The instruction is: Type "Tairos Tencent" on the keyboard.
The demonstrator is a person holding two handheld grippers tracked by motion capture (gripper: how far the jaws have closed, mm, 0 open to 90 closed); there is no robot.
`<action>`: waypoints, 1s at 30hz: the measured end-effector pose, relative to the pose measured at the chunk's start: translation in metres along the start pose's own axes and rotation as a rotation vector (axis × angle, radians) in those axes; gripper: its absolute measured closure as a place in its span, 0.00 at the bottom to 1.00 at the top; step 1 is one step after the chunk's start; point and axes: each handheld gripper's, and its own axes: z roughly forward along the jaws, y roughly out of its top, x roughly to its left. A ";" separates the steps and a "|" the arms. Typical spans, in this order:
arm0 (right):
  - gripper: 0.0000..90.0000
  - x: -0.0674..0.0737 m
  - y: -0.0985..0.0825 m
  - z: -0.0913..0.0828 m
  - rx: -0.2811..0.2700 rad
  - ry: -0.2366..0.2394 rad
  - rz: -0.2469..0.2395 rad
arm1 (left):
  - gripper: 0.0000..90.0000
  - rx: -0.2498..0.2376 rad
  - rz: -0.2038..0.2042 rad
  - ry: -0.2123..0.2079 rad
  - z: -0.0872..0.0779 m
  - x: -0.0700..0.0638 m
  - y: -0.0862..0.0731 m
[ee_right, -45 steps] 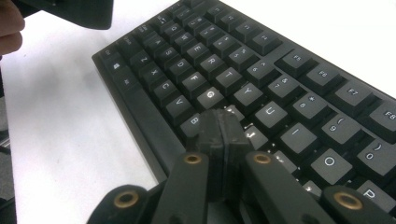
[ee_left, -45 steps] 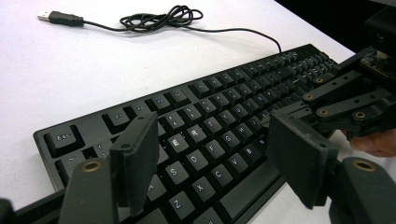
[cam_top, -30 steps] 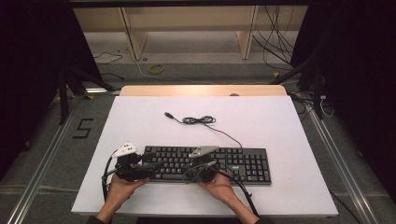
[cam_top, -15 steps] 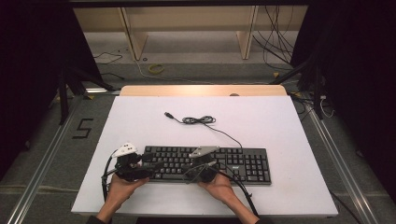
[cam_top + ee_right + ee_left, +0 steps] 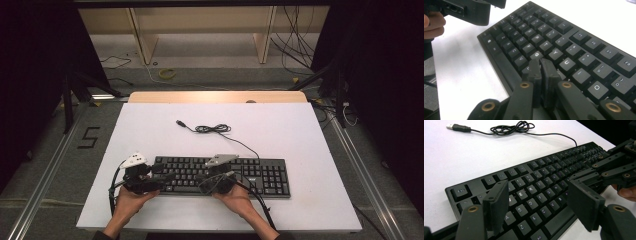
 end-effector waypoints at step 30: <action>0.61 -0.005 0.006 -0.021 -0.069 0.013 0.036 | 0.64 0.069 0.028 -0.031 0.005 -0.002 -0.001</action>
